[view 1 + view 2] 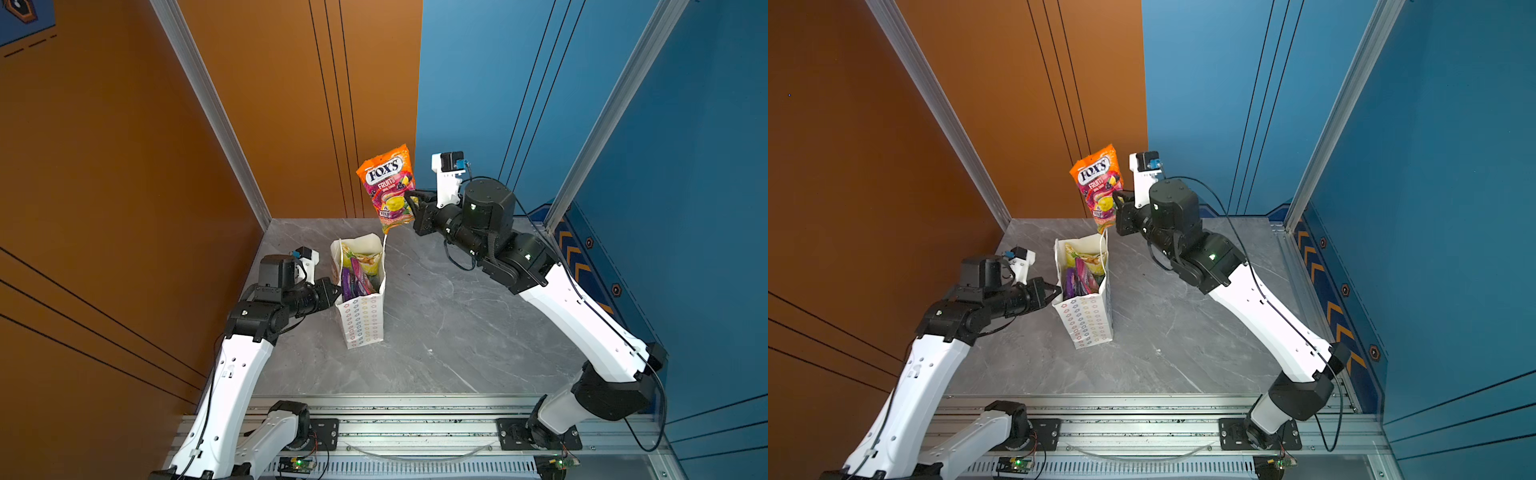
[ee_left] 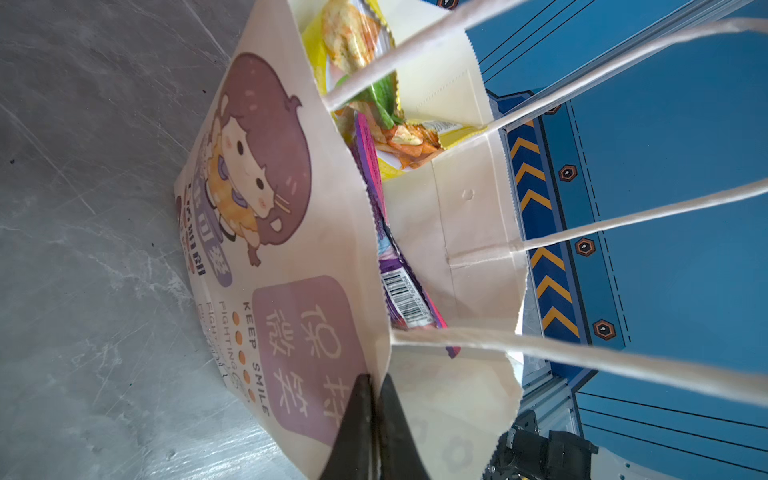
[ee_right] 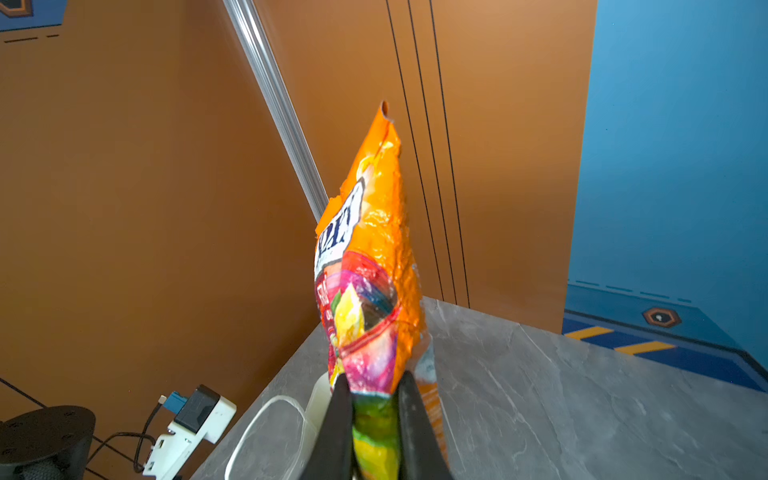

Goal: Place the snacks into the paper bag
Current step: 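Lift the orange packet with the right gripper toward the bag, then lower the orange packet into the bag held by the left gripper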

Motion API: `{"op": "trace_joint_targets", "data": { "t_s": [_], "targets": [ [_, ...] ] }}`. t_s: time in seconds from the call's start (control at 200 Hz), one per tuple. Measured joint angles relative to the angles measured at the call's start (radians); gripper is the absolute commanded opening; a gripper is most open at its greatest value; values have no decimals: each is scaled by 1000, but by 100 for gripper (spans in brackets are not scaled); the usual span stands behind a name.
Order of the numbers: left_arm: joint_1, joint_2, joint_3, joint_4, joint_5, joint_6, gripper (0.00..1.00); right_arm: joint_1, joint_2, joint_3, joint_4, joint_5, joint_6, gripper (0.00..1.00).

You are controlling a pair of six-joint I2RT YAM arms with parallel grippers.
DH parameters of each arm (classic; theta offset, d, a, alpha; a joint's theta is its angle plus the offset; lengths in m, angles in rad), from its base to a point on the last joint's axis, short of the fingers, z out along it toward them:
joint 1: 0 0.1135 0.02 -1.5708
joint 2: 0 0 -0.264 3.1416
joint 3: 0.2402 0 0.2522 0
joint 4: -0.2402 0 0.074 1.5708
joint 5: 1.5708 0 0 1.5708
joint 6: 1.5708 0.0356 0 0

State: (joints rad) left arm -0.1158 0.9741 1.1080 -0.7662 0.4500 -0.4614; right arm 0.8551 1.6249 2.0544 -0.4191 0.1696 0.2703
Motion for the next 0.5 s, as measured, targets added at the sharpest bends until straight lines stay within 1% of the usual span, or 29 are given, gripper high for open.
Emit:
{"op": "trace_joint_targets", "data": {
  "t_s": [0.085,0.21,0.5],
  "targets": [
    [0,-2,-3,2,0,0,8,32,45,56,-12,19,-23,0],
    [0,-6,-8,8,0,0,8,72,95,98,-41,45,-51,0],
    [0,-8,-9,8,0,-3,8,112,141,103,-95,72,-73,0]
  ]
}}
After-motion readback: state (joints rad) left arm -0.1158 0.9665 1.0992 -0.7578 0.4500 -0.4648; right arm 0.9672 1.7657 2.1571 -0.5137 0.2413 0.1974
